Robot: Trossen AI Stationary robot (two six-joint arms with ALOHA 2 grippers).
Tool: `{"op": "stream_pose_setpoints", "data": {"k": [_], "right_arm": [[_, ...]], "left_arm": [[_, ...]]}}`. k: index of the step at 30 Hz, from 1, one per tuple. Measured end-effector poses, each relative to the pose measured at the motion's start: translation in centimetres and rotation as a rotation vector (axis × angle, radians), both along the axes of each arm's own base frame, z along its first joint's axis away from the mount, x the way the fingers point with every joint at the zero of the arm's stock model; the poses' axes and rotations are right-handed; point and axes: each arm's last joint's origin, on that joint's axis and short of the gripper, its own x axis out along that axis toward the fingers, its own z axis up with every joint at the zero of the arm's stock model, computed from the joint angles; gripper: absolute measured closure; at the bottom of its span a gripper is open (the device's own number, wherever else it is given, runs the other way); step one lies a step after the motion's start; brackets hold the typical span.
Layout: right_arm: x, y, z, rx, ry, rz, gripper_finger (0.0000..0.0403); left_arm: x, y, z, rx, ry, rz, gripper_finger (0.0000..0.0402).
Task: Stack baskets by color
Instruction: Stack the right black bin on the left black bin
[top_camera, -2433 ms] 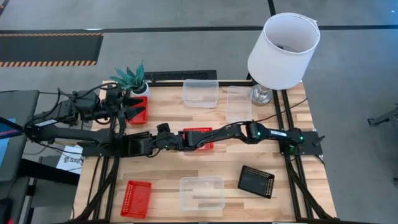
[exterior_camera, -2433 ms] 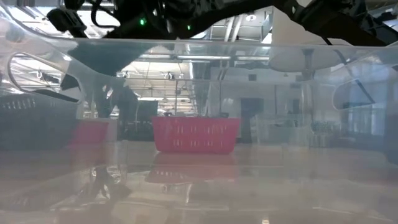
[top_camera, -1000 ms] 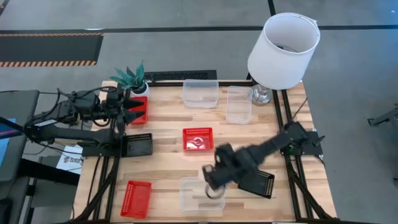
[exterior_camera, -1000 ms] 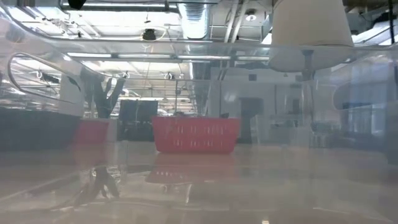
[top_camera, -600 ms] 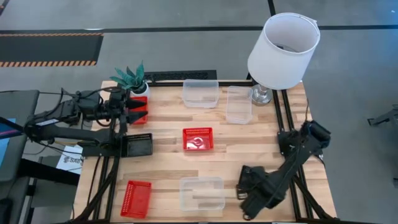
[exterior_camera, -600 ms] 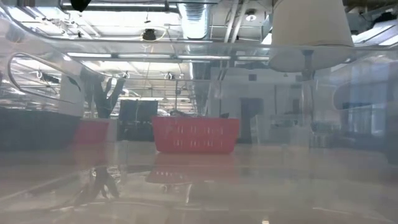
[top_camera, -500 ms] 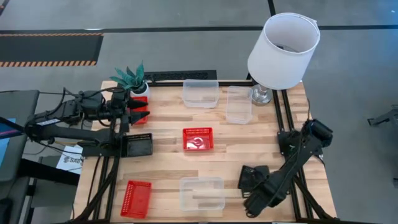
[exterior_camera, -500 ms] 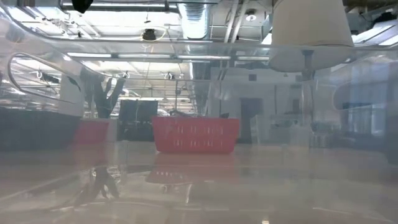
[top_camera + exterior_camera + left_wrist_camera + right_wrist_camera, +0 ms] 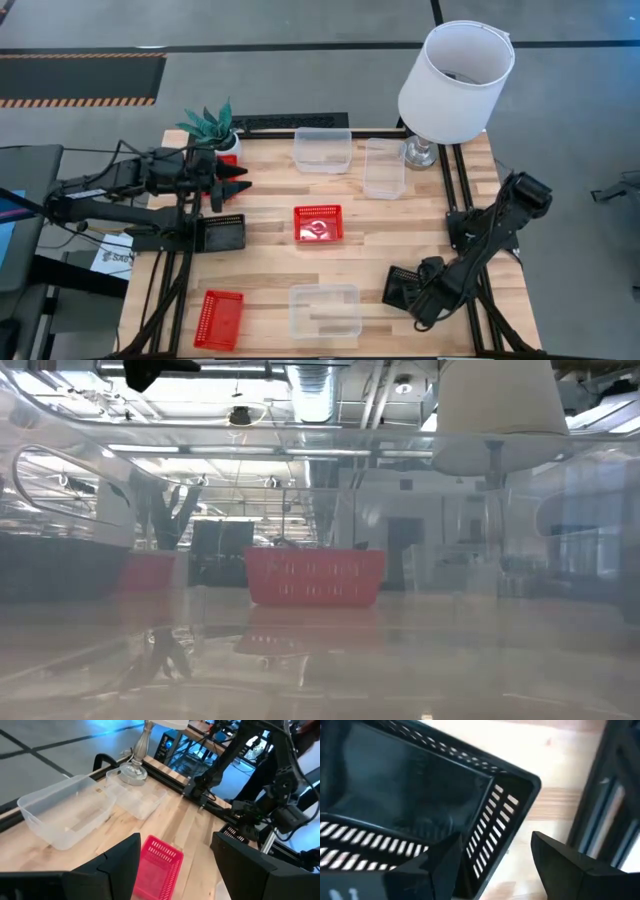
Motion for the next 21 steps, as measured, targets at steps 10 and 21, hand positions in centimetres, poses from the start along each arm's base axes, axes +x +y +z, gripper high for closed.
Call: {"op": "stream_pose_setpoints", "data": {"k": [10,21], "right_arm": [[-0.5,-0.4,-3.0,0.036,-0.060,0.013,0.0181],[0.5,-1.0,-2.1,0.026,-0.070,0.019,0.0387]], "left_arm": [[0.0,0.1,0.0,-0.053,-0.016,0.047,0.0168],[-0.1,0.1,0.0,-0.046,-0.017,0.073,0.0168]]}}
